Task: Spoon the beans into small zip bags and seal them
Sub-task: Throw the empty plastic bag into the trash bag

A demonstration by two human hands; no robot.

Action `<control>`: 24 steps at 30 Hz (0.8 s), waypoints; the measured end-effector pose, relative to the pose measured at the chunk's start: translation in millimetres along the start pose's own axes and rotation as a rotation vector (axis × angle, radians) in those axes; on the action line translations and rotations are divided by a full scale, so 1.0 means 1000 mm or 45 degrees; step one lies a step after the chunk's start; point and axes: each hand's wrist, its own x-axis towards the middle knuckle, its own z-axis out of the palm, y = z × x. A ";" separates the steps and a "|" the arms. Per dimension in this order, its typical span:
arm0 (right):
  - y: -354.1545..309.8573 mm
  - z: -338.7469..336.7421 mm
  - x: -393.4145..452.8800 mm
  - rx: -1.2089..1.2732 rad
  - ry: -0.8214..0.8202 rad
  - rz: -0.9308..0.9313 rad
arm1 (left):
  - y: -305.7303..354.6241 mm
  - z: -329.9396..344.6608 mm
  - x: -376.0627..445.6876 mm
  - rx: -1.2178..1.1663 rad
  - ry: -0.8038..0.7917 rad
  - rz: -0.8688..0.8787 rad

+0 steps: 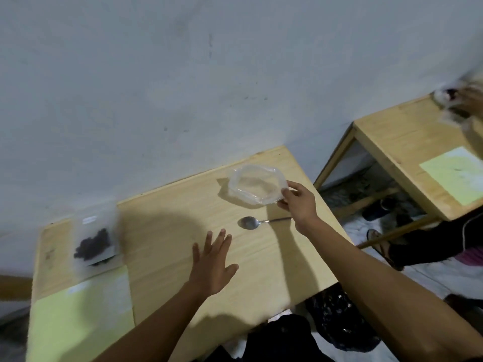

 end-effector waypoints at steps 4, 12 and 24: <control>0.003 -0.052 -0.025 0.146 0.270 0.004 | 0.004 0.004 0.002 0.156 0.174 0.174; 0.037 -0.162 -0.082 0.377 0.864 0.023 | 0.059 0.014 0.016 0.291 0.198 0.409; 0.150 -0.245 -0.139 0.625 1.332 0.457 | 0.108 0.048 0.044 0.370 0.053 0.698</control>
